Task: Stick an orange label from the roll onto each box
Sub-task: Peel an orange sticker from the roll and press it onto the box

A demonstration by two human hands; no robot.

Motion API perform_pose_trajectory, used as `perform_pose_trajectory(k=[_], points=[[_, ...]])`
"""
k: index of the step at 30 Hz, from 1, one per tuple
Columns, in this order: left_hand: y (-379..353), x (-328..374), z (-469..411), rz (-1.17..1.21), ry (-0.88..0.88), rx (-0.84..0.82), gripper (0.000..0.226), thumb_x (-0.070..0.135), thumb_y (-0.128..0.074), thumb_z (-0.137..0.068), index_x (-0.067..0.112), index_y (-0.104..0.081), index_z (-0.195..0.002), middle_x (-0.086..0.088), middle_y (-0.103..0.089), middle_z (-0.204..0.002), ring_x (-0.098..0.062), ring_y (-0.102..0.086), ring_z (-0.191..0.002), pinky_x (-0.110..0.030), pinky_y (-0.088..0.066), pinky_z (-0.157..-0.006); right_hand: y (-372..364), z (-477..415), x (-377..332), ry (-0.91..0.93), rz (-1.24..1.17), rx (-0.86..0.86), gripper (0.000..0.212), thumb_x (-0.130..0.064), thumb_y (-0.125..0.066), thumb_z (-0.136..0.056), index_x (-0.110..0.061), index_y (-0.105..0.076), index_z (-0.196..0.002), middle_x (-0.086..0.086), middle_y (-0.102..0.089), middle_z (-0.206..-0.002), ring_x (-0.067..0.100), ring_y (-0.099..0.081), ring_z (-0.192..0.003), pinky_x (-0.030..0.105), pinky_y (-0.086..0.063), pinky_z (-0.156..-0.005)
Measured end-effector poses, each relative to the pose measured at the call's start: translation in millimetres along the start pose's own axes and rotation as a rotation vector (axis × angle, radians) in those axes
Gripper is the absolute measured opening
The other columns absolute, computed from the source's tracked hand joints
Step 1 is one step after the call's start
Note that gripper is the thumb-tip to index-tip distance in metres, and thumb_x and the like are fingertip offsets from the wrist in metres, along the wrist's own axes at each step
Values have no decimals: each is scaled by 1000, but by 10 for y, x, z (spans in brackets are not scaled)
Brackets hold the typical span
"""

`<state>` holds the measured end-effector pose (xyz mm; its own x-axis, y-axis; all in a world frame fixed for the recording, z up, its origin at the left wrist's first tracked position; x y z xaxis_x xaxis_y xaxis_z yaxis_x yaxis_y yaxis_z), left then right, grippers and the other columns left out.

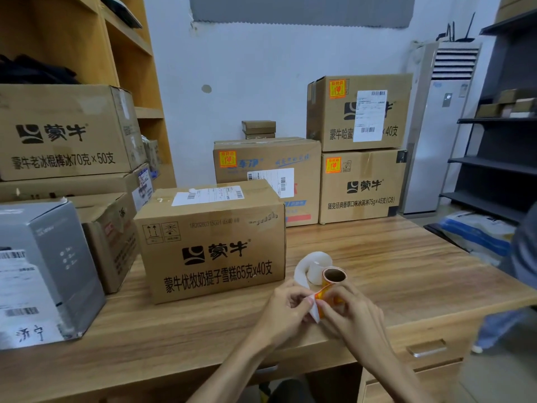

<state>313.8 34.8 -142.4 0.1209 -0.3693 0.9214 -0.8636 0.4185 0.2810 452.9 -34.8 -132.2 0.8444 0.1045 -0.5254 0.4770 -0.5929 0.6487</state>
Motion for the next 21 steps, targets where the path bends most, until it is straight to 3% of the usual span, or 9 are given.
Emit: perform_pose_trajectory(k=[3, 9, 15, 21], points=[[22, 2, 6, 3, -5, 16, 13, 3, -60, -96, 5, -73, -92, -11, -64, -102, -16, -65, -77, -26, -57, -73, -4, 4, -33, 11, -11, 14, 22, -50, -70, -79, -32, -56, -79, -25, -56, -105, -2, -57, -83, 29, -41, -56], [36, -63, -37, -9, -36, 38, 12, 5, -64, -95, 10, -73, -88, -10, -64, -100, -30, -65, -79, -32, -59, -72, -24, 25, -70, 77, 6, 32, 20, -51, -64, -83, -33, -58, -83, -21, -58, -104, 3, -59, -87, 31, -44, -56], [-19, -6, -23, 68, -83, -22, 21, 7, -63, -97, 21, -76, -91, -9, -60, -104, -10, -64, -79, -21, -53, -72, 13, 28, -50, 157, 70, 92, 29, -61, -49, -84, -34, -61, -86, -19, -62, -99, 7, -61, -75, 26, -39, -50], [-53, 17, -2, -16, -149, -64, 18, 14, -60, -100, 8, -77, -105, -12, -58, -103, -6, -60, -84, -25, -55, -75, 94, 63, -142, 267, 181, 146, 22, -49, -49, -88, -34, -64, -87, -17, -65, -95, 5, -62, -68, 23, -38, -46]])
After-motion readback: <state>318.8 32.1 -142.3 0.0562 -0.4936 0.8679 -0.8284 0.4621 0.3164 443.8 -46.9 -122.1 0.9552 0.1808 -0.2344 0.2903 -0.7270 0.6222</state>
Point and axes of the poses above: each hand's wrist, its own z-axis away from the middle knuckle, its own y-axis out of the back of the hand, x = y × z, the point moved 7 cm from there along -z, towards the middle knuckle
